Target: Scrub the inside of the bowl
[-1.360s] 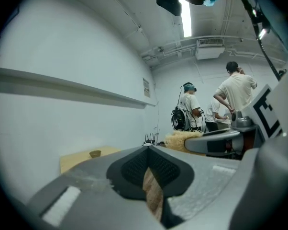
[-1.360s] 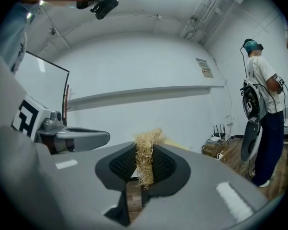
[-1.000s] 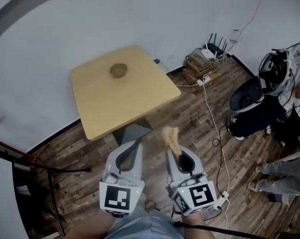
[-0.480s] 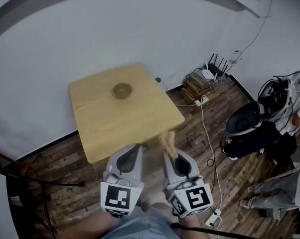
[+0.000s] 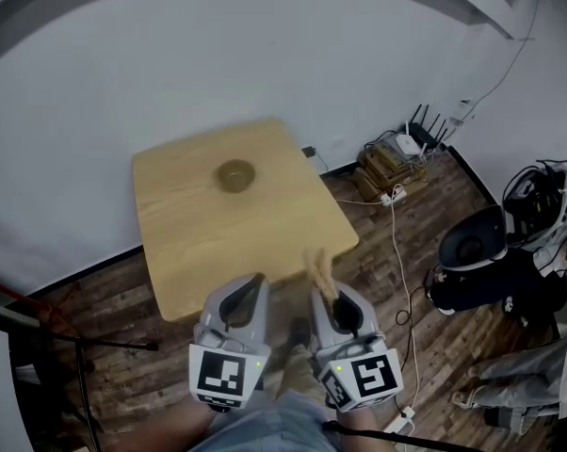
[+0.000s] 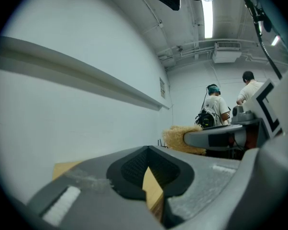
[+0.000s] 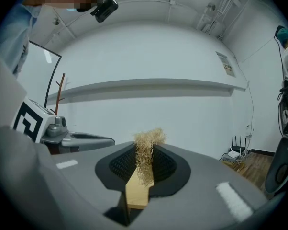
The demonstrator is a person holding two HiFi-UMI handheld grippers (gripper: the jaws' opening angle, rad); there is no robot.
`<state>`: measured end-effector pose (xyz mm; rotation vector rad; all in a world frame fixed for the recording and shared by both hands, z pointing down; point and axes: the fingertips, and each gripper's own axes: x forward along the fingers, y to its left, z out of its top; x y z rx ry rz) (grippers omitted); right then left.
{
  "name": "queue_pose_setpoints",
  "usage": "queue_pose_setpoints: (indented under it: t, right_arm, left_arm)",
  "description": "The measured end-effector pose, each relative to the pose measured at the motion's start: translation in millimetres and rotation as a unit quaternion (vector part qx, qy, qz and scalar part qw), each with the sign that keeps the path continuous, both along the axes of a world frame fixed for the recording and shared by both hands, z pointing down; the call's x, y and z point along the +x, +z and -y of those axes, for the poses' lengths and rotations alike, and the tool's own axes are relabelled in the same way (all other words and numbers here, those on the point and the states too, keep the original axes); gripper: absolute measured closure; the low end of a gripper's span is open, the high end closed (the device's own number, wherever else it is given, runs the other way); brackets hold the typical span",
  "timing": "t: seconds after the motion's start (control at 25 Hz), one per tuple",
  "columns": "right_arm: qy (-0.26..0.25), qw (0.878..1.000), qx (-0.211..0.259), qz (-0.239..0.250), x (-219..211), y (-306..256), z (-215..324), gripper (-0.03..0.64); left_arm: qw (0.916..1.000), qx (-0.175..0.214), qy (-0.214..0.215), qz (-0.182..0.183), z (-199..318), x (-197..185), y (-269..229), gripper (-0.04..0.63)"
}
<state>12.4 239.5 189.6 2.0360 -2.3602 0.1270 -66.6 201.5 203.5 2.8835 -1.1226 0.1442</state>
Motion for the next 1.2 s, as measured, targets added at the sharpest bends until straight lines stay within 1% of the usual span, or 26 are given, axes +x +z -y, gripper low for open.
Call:
queue_pose_setpoints:
  t: [0.08, 0.2, 0.28, 0.36, 0.44, 0.52, 0.64, 0.8, 0.92, 1.08, 1.2]
  right_arm:
    - [-0.009, 1.0, -0.003, -0.005, 12, 3, 15, 0.552]
    - [-0.03, 1.0, -0.007, 0.004, 33, 7, 44, 0.553]
    - [-0.048, 0.999, -0.009, 0.012, 47, 10, 66, 0.553]
    - [-0.07, 0.997, -0.012, 0.019, 61, 14, 88, 0.554]
    - [-0.094, 0.995, -0.018, 0.025, 73, 17, 110, 0.553]
    - [-0.117, 0.992, -0.023, 0.03, 85, 19, 130, 0.553]
    - [-0.149, 0.988, -0.026, 0.033, 100, 19, 156, 0.553]
    - [-0.185, 0.982, -0.021, 0.034, 110, 12, 184, 0.552]
    - [-0.205, 0.978, -0.012, 0.035, 115, 5, 199, 0.552]
    - [-0.229, 0.973, 0.002, 0.027, 110, -6, 216, 0.552]
    - [-0.241, 0.97, 0.012, 0.024, 104, -12, 229, 0.552]
  left_arm:
    - [0.9998, -0.002, -0.013, 0.013, 14, 9, 4, 0.575]
    - [0.9988, -0.003, -0.034, 0.036, 39, 23, 12, 0.575]
    - [0.9975, -0.016, -0.056, 0.039, 56, 36, 17, 0.575]
    - [0.9956, -0.026, -0.08, 0.042, 73, 49, 19, 0.575]
    - [0.9932, -0.026, -0.099, 0.054, 91, 60, 20, 0.575]
    - [0.9903, -0.032, -0.122, 0.059, 109, 71, 21, 0.575]
    - [0.9865, -0.023, -0.144, 0.074, 133, 84, 22, 0.575]
    - [0.9806, -0.026, -0.181, 0.072, 155, 93, 16, 0.575]
    - [0.9768, -0.017, -0.202, 0.07, 165, 96, 7, 0.575]
    - [0.9709, 0.007, -0.229, 0.068, 177, 87, -5, 0.575]
    - [0.9663, 0.008, -0.252, 0.053, 184, 78, -12, 0.575]
